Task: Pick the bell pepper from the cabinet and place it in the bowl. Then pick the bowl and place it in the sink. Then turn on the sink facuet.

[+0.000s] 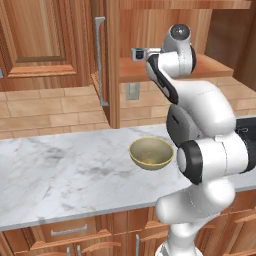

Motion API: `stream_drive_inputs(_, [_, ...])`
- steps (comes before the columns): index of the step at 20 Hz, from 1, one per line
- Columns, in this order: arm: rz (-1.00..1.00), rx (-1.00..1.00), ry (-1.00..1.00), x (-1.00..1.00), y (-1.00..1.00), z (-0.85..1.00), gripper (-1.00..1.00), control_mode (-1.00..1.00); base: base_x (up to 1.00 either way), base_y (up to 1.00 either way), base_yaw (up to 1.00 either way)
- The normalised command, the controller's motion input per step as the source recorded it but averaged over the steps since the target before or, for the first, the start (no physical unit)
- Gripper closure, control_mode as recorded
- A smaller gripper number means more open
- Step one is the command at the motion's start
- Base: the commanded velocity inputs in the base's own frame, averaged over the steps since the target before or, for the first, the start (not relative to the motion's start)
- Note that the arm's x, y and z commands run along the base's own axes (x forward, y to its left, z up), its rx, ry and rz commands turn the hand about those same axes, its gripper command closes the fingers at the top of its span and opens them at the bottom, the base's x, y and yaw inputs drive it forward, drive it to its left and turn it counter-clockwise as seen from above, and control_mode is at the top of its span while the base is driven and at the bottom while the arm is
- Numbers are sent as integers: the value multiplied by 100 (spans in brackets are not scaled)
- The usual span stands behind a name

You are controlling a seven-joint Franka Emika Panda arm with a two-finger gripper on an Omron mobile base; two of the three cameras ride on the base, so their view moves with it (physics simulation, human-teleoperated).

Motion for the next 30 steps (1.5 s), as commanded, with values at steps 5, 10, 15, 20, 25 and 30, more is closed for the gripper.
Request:
stream_drive_inputs(5, [0,0,0,54,-7,0,-100,-100,0,0,0])
stream_drive_inputs(10, [0,0,0,36,-17,-3,-100,-100,0,0,0])
stream_drive_inputs(15, [0,0,0,49,-3,-14,-100,-100,0,0,0])
stream_drive_inputs(20, [0,0,0,27,0,-13,-100,-100,0,0,0])
stream_drive_inputs(25, [0,0,0,7,-1,-3,100,-100,0,0,0])
stream_drive_inputs(30, [0,0,0,0,0,-7,100,-100,0,0,0])
